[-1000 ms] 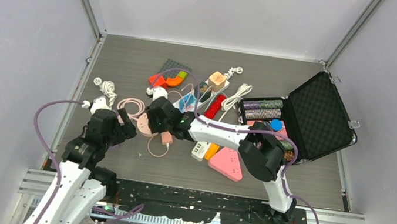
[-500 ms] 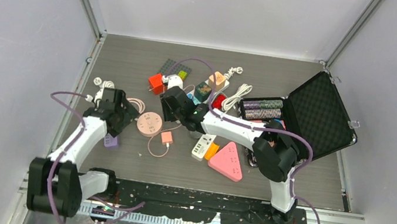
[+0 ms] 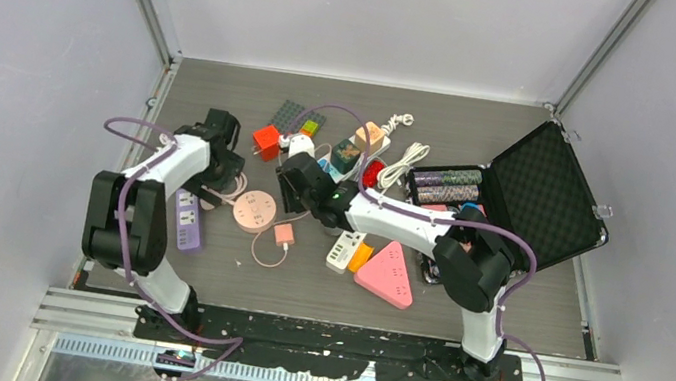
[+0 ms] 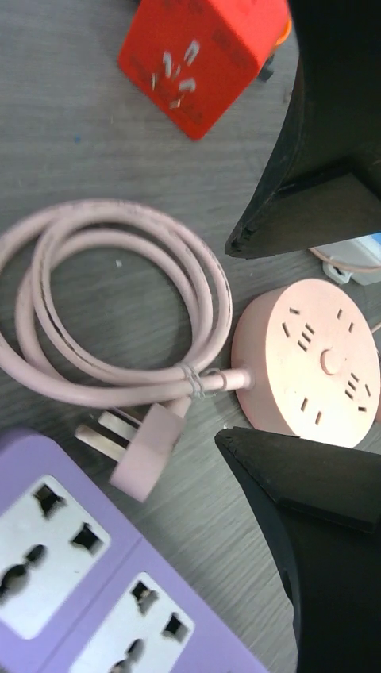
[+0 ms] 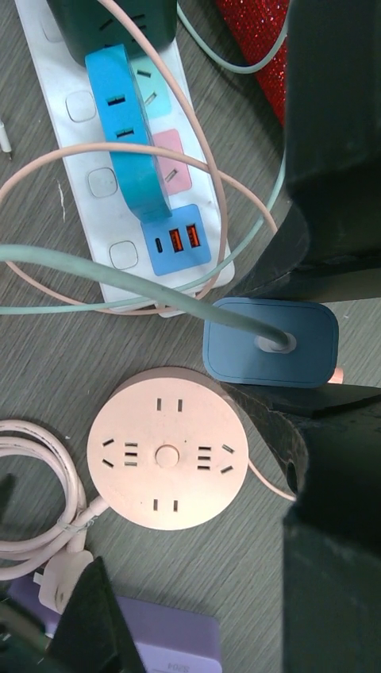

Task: Insert the plug
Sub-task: Adjust the socket at the center of the board.

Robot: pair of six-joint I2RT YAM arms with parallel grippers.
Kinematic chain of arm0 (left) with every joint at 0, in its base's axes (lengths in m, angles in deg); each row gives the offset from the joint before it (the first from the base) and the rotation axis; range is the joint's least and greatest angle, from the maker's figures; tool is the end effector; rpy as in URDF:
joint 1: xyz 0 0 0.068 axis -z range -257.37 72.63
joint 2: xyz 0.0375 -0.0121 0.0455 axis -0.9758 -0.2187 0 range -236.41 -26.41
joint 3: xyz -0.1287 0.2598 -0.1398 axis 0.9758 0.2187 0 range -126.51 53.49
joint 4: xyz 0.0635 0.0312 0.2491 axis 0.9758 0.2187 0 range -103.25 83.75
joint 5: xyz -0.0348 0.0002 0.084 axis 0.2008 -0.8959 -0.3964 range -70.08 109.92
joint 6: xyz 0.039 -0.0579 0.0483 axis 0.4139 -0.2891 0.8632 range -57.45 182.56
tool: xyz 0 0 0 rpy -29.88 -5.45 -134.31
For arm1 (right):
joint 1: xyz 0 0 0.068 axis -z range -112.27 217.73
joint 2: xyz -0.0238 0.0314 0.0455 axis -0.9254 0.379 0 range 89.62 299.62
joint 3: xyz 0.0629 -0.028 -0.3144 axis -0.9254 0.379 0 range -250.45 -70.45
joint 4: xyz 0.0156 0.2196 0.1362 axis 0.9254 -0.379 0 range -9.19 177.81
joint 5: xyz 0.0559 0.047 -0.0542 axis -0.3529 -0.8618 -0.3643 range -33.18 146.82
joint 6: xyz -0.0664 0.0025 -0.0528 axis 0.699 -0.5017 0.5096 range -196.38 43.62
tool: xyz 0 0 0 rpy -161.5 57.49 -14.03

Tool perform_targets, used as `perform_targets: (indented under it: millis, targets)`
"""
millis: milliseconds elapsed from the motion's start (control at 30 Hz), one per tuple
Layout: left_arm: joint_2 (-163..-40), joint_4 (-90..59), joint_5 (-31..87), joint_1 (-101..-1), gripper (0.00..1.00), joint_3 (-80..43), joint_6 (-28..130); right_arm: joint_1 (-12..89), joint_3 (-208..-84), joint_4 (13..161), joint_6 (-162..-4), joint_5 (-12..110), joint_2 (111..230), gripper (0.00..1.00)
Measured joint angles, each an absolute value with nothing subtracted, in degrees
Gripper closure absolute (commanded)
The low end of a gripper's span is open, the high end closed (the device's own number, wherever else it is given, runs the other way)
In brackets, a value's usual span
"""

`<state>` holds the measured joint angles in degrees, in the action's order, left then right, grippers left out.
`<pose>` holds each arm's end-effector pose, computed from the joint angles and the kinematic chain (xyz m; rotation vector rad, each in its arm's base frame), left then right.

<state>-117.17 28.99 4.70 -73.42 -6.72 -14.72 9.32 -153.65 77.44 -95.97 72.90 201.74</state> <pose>0.3072 -0.0015 0.2169 -1.6822 2.1670 0.0081 0.2755 0.4084 0.2478 -0.6068 2.1761 0.4249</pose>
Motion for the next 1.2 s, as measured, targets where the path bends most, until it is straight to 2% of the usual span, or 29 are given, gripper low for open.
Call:
perform_targets:
  millis: [67, 133, 233, 367, 433, 533, 633, 933, 1100, 1200]
  targets:
    - [-118.94, 30.67, 4.28, -72.31, 0.25, -7.22, -16.82, 9.62, -153.65, 77.46, -95.97, 72.86, 201.74, 0.95]
    - [-119.99, 32.51, 3.91, -71.69, 0.35, -7.2, -18.65, 9.99, -153.59, 77.46, -95.97, 72.79, 201.74, 0.95]
    - [-120.86, 34.91, 3.34, -71.28, 0.4, -6.87, -21.39, 10.58, -153.59, 77.46, -95.97, 72.59, 201.74, 0.95]
    - [-121.67, 36.36, 2.79, -71.26, 0.61, -7.15, -23.35, 11.13, -153.59, 77.46, -95.97, 72.09, 201.74, 0.95]
    - [-122.68, 37.47, 2.75, -71.26, 0.59, -8.05, -24.34, 11.31, -153.59, 77.46, -95.97, 71.92, 201.74, 0.95]
    - [-124.32, 39.05, 2.77, -71.26, 0.43, -9.67, -25.06, 11.33, -153.59, 77.46, -95.97, 71.54, 201.74, 0.95]
    - [-125.23, 40.62, 2.66, -71.21, 0.36, -10.85, -25.98, 11.33, -153.59, 77.46, -95.95, 71.06, 201.74, 0.95]
    - [-125.52, 39.77, 2.77, -71.21, 0.44, -11.18, -24.58, 11.87, -153.59, 77.44, -96.0, 69.71, 201.74, 0.95]
    - [-125.21, 33.23, 5.46, -71.21, 0.65, -9.08, -18.11, 12.86, -153.59, 77.39, -96.0, 68.66, 201.74, 0.95]
    - [-125.15, 29.95, 6.71, -71.21, 0.92, -8.55, -13.21, 13.58, -153.59, 77.33, -96.0, 68.13, 201.74, 0.95]
